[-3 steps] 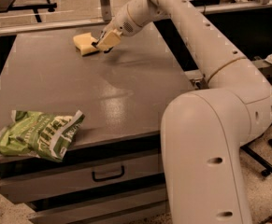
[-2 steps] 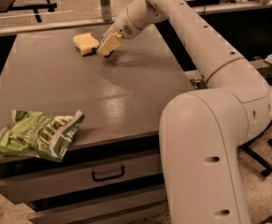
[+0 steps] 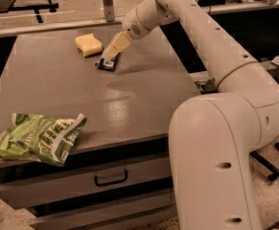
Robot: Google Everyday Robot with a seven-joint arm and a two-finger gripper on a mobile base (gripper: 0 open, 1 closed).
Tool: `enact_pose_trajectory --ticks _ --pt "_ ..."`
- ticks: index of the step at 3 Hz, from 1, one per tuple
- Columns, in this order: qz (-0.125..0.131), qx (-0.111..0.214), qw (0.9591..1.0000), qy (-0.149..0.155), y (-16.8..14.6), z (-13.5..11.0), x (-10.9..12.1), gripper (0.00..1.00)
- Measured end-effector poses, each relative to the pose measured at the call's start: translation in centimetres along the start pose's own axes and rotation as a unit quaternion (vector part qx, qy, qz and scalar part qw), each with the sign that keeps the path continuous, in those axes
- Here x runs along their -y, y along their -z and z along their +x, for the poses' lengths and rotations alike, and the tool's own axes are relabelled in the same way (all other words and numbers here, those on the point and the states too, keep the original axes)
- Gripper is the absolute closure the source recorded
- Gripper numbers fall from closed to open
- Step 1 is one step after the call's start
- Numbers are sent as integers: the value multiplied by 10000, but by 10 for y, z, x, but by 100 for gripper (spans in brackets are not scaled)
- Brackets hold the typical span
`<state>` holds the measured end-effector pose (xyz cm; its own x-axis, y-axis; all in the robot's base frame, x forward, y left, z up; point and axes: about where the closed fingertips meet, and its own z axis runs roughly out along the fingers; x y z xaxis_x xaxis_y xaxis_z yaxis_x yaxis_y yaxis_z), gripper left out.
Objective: Move rxbar blueberry near sponge
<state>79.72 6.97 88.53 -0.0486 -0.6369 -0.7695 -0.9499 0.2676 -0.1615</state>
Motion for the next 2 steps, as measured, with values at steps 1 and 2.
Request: enact_pose_trajectory --ticks 1,2 --pt "208 18 9998 -62 25 13 14 0" --pt "287 -124 9993 181 64 34 20 0"
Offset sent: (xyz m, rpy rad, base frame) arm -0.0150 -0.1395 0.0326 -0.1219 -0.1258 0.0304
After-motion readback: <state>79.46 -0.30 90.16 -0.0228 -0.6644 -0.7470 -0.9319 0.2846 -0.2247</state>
